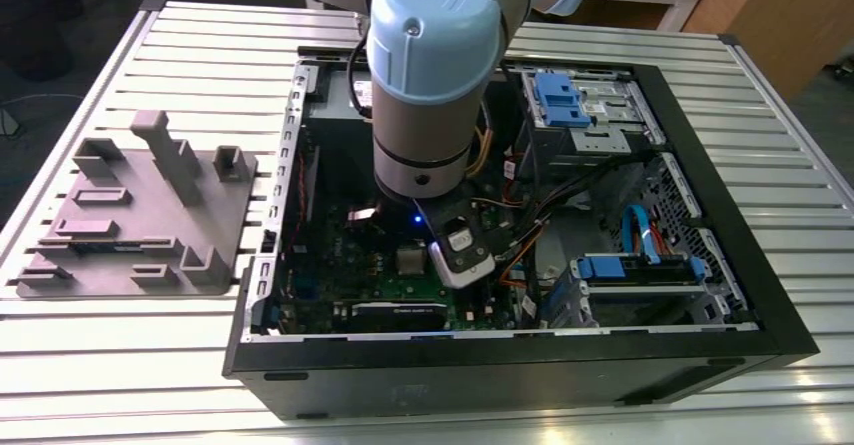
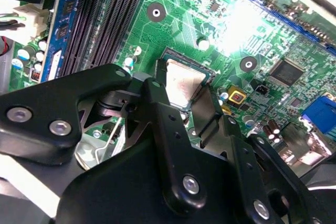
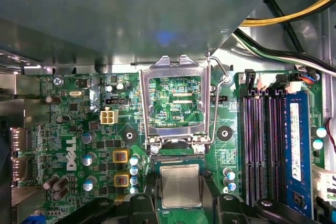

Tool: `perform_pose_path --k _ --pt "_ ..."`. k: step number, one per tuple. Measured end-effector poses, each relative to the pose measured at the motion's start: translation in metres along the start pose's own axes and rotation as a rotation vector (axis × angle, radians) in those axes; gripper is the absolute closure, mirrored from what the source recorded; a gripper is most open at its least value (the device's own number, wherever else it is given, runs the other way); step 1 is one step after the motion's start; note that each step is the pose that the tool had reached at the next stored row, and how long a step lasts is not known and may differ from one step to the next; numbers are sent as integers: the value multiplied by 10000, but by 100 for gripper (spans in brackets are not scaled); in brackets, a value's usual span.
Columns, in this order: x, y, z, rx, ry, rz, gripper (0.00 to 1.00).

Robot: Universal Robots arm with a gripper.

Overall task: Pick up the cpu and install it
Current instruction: 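Place the cpu into insertion slot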

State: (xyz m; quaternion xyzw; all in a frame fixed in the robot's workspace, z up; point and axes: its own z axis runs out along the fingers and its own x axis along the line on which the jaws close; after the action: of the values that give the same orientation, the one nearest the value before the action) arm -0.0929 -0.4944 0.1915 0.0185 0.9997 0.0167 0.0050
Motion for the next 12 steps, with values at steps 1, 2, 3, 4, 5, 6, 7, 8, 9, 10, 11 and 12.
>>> perform_pose_path --k 1,2,3,4,5,6,7,8,9,10,11,12 --pt "0 0 0 0 0 0 54" --pt "0 0 1 -1 0 0 54" --pt "0 0 1 0 0 0 54" --pt "0 0 0 1 0 0 54" --pt "-1 0 0 3 -3 -2 55" --pt "0 0 0 4 1 -2 61" --pt "0 0 0 4 0 -1 61" --pt "0 0 0 4 0 -1 61" --pt "0 0 0 3 0 0 61" --pt "0 0 1 3 0 0 61" --pt "0 0 0 4 0 0 61" --pt "0 0 1 5 -1 0 61"
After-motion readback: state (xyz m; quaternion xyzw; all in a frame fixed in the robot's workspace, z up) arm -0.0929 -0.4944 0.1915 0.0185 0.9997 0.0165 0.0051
